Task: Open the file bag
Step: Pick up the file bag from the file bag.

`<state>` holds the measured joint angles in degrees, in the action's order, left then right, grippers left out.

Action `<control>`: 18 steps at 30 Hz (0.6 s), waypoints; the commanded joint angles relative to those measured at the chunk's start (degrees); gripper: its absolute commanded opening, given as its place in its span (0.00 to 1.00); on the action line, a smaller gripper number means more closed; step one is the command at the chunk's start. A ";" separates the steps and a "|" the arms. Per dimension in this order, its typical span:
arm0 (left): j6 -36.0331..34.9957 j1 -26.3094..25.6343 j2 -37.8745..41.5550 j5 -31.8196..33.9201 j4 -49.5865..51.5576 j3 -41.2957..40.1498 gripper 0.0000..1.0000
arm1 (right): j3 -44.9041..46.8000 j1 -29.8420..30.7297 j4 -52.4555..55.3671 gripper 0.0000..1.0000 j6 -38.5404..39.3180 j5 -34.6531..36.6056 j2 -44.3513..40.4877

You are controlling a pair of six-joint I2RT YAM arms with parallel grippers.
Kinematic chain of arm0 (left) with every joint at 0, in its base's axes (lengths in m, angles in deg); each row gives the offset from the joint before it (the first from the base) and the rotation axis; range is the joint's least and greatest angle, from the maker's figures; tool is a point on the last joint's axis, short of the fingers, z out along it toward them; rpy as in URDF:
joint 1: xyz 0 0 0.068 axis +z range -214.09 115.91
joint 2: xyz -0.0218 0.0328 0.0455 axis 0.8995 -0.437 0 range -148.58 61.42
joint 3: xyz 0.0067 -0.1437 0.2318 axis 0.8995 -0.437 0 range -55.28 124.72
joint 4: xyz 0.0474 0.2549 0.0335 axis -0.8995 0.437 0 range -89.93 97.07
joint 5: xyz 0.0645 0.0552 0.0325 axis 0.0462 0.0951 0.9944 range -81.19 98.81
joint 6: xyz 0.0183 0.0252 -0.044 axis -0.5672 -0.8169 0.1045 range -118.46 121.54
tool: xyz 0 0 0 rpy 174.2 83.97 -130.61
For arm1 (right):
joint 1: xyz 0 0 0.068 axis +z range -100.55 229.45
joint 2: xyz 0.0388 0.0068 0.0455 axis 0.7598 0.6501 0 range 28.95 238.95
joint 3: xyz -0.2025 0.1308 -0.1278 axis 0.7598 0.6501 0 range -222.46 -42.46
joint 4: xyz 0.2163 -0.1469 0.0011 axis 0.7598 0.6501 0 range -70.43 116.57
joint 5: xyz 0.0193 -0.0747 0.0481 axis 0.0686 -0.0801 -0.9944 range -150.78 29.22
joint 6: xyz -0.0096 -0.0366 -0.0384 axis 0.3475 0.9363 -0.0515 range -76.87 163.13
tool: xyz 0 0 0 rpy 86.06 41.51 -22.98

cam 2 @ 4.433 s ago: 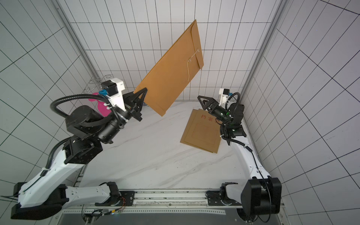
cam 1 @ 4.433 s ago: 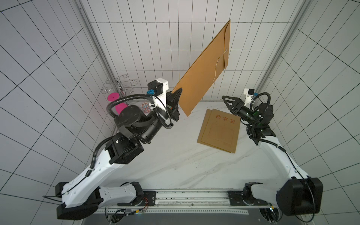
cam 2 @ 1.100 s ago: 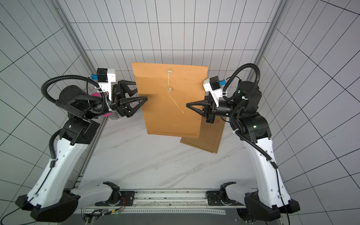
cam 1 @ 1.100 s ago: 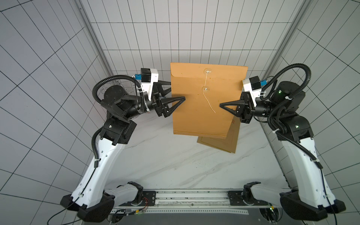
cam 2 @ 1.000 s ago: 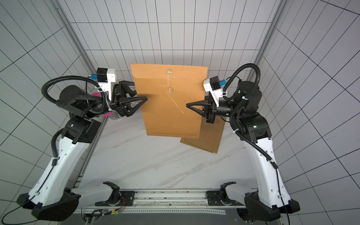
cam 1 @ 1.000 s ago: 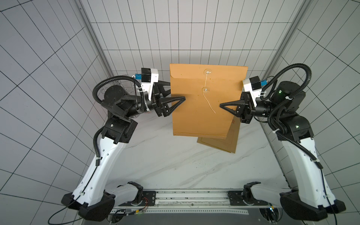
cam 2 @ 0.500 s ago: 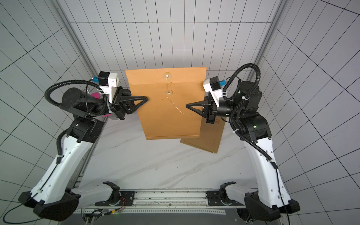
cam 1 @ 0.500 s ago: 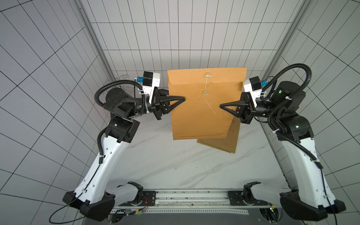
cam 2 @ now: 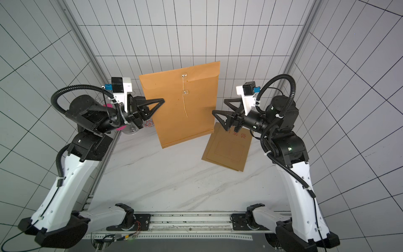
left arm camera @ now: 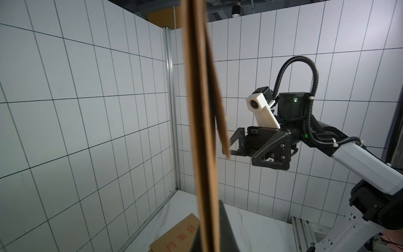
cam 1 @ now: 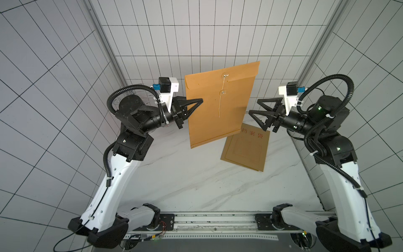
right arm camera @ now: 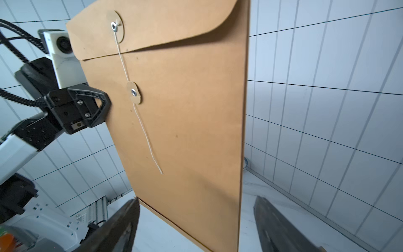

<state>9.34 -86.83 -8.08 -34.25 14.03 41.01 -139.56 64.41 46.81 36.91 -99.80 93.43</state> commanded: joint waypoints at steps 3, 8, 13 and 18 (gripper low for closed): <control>-4.98 0.07 0.25 8.06 5.14 2.81 0.00 | 4.11 -0.34 0.72 0.82 -0.20 9.12 -3.61; -4.04 0.07 0.53 9.67 4.56 2.47 0.00 | 7.48 0.24 -3.02 0.82 -2.75 2.45 -3.62; -3.12 0.07 1.42 9.59 3.38 1.08 0.00 | 12.51 1.43 -15.95 0.82 -7.35 -10.57 -1.59; -3.30 0.07 2.30 8.78 2.71 0.30 0.00 | 16.63 6.55 -29.01 0.76 -9.70 -13.49 1.15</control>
<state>6.47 -86.81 -7.47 -25.51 18.75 41.69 -125.33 68.43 29.22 29.20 -108.30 94.18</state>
